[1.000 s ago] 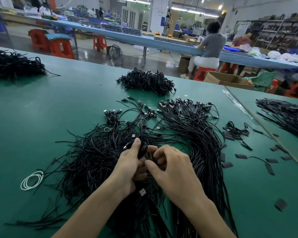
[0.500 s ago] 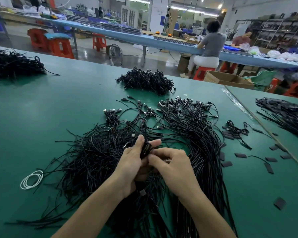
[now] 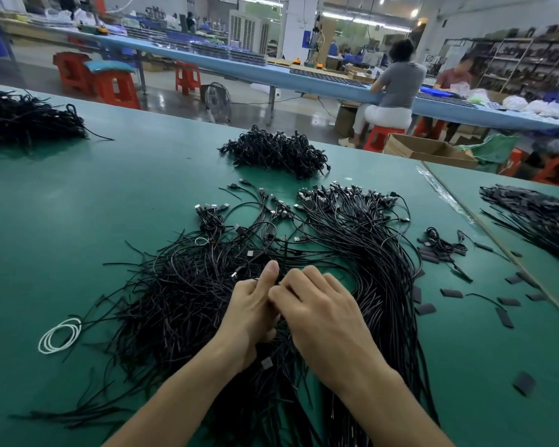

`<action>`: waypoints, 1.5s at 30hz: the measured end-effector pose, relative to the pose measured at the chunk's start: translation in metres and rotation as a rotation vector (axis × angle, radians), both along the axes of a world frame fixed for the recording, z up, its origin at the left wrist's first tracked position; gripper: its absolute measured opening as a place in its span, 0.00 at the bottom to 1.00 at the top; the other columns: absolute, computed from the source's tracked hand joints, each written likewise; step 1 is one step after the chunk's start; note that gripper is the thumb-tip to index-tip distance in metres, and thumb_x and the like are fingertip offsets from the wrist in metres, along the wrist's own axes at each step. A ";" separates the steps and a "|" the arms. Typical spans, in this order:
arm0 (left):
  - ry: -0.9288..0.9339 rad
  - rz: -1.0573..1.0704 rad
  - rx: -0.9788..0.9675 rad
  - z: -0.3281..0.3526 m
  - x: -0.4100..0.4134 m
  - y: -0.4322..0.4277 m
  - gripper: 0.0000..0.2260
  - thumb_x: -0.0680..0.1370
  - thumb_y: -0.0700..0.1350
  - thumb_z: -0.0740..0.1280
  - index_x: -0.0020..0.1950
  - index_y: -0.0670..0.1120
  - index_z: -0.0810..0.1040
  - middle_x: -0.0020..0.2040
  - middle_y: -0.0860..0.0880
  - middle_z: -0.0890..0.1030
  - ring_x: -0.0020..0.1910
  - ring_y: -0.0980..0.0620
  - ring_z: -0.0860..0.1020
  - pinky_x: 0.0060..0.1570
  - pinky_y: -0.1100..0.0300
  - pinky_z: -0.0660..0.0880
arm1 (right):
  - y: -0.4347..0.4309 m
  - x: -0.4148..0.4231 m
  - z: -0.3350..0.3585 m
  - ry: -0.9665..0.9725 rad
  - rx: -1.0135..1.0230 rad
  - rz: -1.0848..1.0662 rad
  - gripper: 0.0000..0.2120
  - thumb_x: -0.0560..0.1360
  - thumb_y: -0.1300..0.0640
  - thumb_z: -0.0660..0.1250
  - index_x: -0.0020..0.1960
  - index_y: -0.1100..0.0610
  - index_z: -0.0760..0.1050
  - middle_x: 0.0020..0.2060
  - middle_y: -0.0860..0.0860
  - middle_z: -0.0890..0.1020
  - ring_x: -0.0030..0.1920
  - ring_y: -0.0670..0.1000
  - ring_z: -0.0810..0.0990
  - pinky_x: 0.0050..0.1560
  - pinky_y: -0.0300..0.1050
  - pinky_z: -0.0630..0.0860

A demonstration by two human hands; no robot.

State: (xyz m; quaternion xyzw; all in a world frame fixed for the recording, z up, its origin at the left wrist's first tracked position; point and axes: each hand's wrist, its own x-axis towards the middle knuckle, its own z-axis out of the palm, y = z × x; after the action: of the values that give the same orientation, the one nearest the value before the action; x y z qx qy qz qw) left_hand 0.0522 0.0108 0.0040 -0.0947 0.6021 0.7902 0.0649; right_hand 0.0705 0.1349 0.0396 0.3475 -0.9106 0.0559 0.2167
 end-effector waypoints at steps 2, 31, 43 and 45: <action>-0.075 -0.089 -0.025 0.001 0.001 -0.004 0.27 0.81 0.62 0.60 0.25 0.50 0.69 0.23 0.53 0.61 0.21 0.56 0.57 0.21 0.65 0.56 | 0.003 -0.004 0.007 0.038 0.057 0.066 0.05 0.72 0.59 0.69 0.48 0.54 0.77 0.46 0.48 0.76 0.47 0.50 0.73 0.47 0.43 0.69; -0.051 -0.779 -0.321 0.001 0.011 -0.023 0.12 0.76 0.39 0.70 0.37 0.55 0.82 0.29 0.55 0.72 0.26 0.58 0.66 0.23 0.66 0.61 | 0.020 -0.013 0.012 -0.580 -0.074 -0.053 0.06 0.79 0.48 0.66 0.50 0.48 0.79 0.47 0.42 0.75 0.50 0.47 0.76 0.52 0.47 0.76; -0.292 -0.341 0.241 -0.003 0.004 0.000 0.09 0.75 0.39 0.53 0.38 0.47 0.68 0.30 0.51 0.67 0.26 0.55 0.61 0.22 0.65 0.57 | 0.011 -0.012 0.000 -0.207 0.079 -0.158 0.07 0.74 0.62 0.69 0.50 0.52 0.75 0.48 0.47 0.71 0.46 0.50 0.74 0.42 0.41 0.76; -0.264 -0.275 0.315 -0.003 0.004 0.005 0.10 0.77 0.41 0.52 0.39 0.46 0.68 0.30 0.51 0.67 0.26 0.55 0.63 0.22 0.65 0.58 | 0.010 -0.012 -0.003 -0.166 0.017 -0.186 0.08 0.71 0.63 0.72 0.47 0.54 0.76 0.45 0.49 0.73 0.42 0.50 0.76 0.38 0.43 0.78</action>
State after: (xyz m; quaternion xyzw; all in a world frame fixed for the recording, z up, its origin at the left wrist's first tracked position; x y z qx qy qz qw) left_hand 0.0558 0.0157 0.0010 -0.1032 0.4648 0.8388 0.2640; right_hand 0.0585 0.1448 0.0369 0.2576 -0.9541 0.0567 0.1419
